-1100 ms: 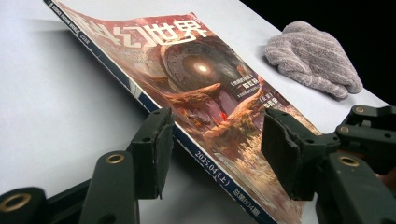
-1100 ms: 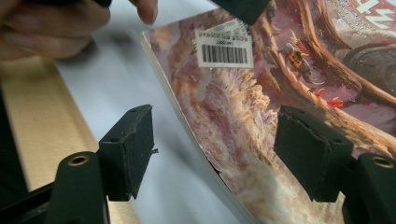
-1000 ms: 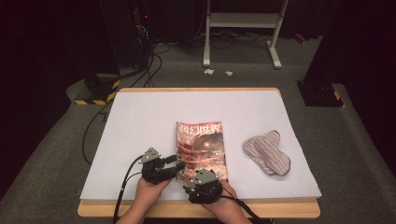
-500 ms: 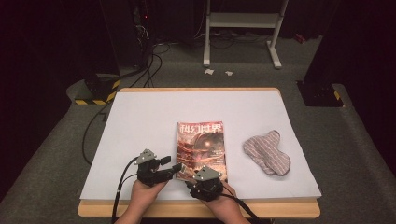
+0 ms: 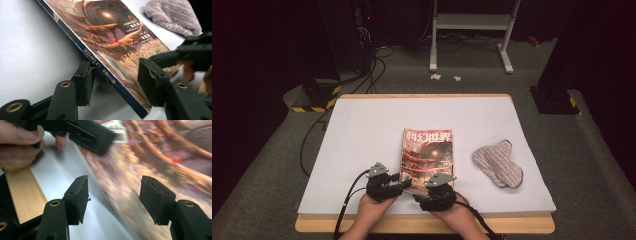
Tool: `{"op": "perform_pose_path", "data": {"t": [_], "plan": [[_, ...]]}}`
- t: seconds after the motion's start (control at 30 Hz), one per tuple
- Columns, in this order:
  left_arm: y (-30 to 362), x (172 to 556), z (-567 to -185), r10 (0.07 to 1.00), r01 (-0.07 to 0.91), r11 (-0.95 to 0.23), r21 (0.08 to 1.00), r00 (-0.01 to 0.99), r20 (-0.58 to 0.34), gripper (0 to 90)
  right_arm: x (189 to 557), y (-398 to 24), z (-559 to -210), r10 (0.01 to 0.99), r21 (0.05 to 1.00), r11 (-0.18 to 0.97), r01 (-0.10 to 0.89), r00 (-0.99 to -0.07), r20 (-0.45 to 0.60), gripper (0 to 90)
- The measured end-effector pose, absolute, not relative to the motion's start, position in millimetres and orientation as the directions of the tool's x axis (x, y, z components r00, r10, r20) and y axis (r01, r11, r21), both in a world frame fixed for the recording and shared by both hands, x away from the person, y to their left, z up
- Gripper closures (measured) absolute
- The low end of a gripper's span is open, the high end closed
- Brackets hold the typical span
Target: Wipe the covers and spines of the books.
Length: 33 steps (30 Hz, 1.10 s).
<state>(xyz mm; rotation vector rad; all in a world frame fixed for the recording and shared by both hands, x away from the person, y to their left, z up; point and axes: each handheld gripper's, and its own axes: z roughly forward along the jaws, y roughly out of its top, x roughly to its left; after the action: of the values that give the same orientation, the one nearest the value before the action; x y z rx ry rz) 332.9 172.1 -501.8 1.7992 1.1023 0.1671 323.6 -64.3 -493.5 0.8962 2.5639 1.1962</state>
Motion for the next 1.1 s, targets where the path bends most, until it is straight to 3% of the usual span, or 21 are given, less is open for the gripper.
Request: {"op": "perform_pose_path", "data": {"t": [0.1,0.23,0.37,0.8,1.1], "plan": [[171.1,332.5,-500.8,0.741,0.593,-0.108,0.798,0.583,-0.333,48.7,330.5,-90.6,-487.3,0.639,0.752,0.467,0.466,-0.765,0.077,41.8],[169.4,334.2,-499.1,0.744,0.581,-0.125,0.804,0.591,-0.312,48.6,344.4,-120.5,-488.8,0.780,0.760,0.350,0.548,-0.619,0.088,42.7],[167.8,334.6,-499.2,0.752,0.571,-0.127,0.811,0.588,-0.297,48.6,349.2,-122.3,-500.1,0.814,0.719,0.339,0.607,-0.572,0.100,40.6],[171.8,333.0,-501.4,0.760,0.577,-0.124,0.807,0.578,-0.296,47.5,350.1,-116.3,-497.0,0.819,0.690,0.367,0.623,-0.569,0.077,45.3],[188.0,333.9,-497.3,0.797,0.564,-0.075,0.822,0.529,-0.290,44.3,338.0,-89.9,-498.3,0.772,0.698,0.411,0.587,-0.631,0.076,45.5]]}}
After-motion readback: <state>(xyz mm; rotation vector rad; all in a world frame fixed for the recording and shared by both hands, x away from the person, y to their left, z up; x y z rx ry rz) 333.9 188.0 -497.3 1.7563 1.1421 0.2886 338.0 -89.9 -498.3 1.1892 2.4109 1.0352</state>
